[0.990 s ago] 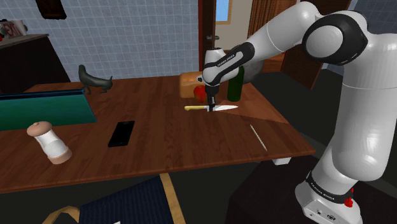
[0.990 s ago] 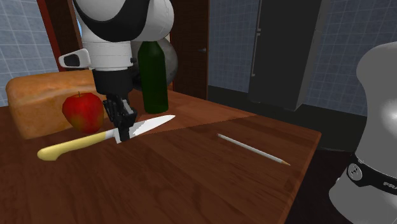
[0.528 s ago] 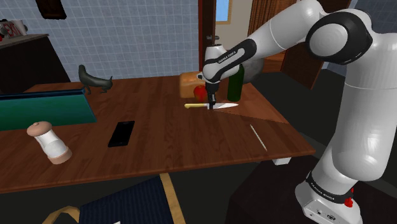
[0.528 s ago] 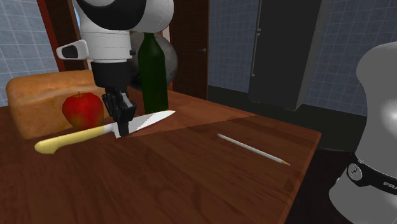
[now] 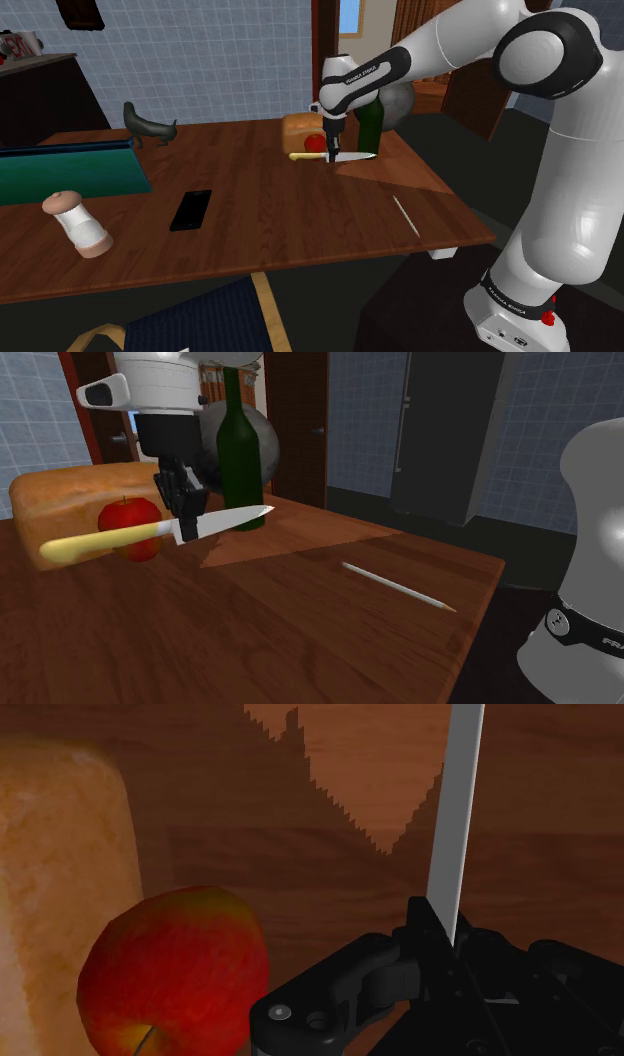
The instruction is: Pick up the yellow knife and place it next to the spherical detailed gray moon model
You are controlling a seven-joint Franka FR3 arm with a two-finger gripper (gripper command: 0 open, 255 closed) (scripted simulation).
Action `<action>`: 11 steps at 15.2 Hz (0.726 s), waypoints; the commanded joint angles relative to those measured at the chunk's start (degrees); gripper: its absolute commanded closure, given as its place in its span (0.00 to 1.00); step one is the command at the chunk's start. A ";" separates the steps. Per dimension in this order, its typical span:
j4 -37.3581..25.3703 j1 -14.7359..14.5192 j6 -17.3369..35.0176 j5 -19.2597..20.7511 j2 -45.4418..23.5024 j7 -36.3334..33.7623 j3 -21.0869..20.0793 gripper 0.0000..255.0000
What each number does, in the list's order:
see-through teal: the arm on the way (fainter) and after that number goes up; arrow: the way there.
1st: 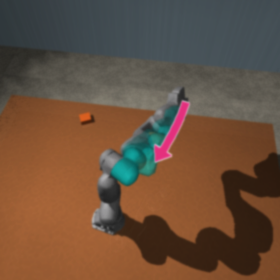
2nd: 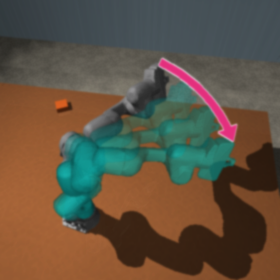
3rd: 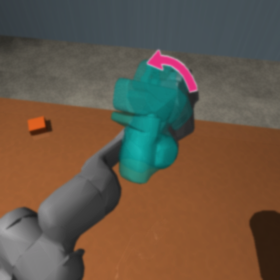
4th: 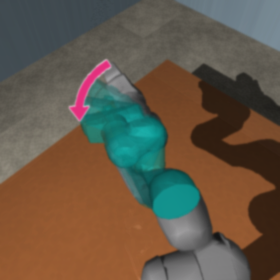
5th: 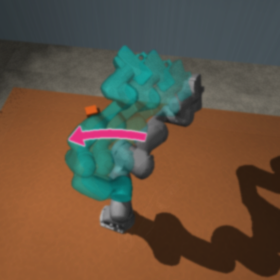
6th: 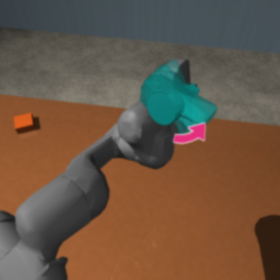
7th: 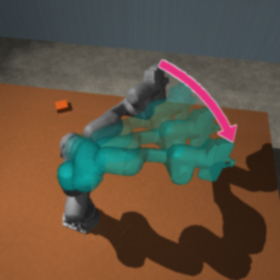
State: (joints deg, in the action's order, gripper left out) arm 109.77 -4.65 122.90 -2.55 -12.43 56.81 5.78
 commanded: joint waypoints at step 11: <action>-5.55 -0.09 -8.59 0.51 3.04 -0.49 0.09 1.00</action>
State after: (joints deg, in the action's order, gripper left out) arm 104.74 -4.81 115.08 -2.07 -9.60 56.21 5.82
